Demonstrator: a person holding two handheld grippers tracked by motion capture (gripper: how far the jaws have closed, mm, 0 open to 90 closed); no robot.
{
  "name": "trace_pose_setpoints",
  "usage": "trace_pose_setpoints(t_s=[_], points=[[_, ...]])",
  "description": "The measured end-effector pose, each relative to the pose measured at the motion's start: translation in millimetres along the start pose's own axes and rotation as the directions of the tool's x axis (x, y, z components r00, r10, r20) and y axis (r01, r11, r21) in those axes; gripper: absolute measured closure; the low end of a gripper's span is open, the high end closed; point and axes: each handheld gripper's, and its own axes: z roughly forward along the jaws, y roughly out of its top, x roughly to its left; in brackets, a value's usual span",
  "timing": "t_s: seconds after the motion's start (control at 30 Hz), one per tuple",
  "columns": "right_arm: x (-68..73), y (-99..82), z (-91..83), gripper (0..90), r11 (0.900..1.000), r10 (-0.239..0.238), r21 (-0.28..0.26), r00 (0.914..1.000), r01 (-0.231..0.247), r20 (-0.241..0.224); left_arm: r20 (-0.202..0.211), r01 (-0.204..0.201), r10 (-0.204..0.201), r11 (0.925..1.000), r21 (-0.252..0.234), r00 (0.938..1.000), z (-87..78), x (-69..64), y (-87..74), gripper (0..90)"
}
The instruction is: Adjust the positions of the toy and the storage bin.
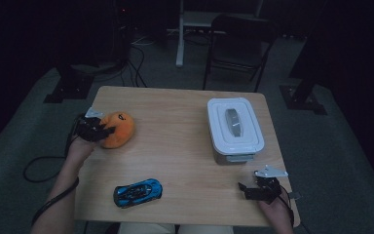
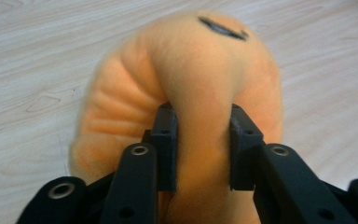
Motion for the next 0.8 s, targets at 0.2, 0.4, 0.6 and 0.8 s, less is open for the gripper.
trace_pose_setpoints(t_s=[0.2, 0.4, 0.6, 0.8], points=[[0.0, 0.0, 0.0, 15.1, 1.0, -0.001, 0.0, 1.0, 0.001, 0.0, 0.031, 0.026, -0.025, 0.9988, -0.042, 0.9992, -33.3, -15.1, -12.7, 73.2], [0.1, 0.0, 0.0, 15.1, 1.0, 0.0, -0.001, 1.0, 0.0, 0.0, 0.028, 0.048, -0.046, 0.9963, -0.071, 0.9985, -64.2, -33.0, -31.2, 73.3], [0.2, -0.1, -0.1, 15.4, 1.0, -0.002, -0.002, 1.0, 0.002, 0.0, 0.016, 0.046, -0.045, 0.9964, -0.071, 0.9989, -85.6, -50.9, -52.0, 73.3], [0.1, -0.1, -0.1, 15.3, 1.0, -0.003, -0.001, 1.0, 0.003, 0.0, 0.049, 0.028, -0.027, 0.9995, -0.014, 0.9984, -73.6, -56.1, -77.1, 72.8]])
